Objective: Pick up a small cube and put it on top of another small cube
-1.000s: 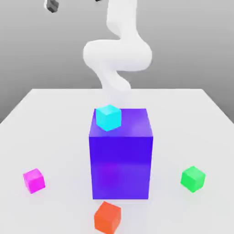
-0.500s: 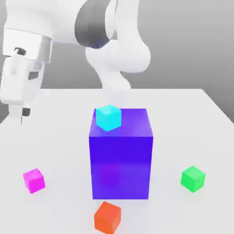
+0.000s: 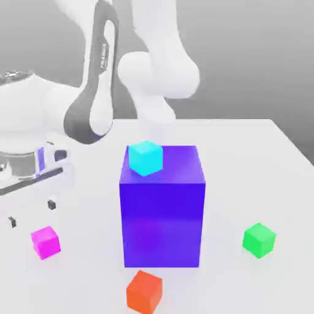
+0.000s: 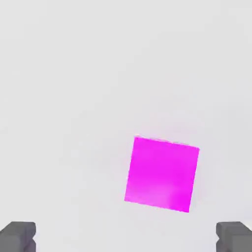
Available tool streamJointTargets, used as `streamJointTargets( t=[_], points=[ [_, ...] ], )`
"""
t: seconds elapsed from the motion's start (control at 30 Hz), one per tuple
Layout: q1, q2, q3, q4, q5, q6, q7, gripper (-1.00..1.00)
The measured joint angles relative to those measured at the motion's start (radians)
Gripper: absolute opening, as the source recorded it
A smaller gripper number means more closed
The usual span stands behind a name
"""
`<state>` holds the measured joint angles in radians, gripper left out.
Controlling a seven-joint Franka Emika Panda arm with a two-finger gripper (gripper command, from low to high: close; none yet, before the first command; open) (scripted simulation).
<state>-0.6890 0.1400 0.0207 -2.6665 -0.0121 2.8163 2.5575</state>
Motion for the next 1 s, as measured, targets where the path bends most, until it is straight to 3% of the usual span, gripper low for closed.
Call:
streamJointTargets(
  t=[0.17,0.2,0.43,0.63,0.83,1.0],
  points=[
    [0.005,0.174,-0.010,0.027,0.001,0.138,0.020,0.00],
    [0.007,0.202,-0.013,0.033,0.000,0.160,0.022,-1.00],
    [0.007,0.205,-0.013,0.033,0.001,0.165,0.021,-1.00],
    [0.002,0.015,-0.003,-0.004,0.007,0.012,0.013,-1.00],
    [0.062,-0.046,0.120,-0.005,0.069,-0.044,-0.205,-1.00],
    [0.099,-0.044,0.177,0.020,0.060,-0.072,-0.423,-1.00]
  ],
)
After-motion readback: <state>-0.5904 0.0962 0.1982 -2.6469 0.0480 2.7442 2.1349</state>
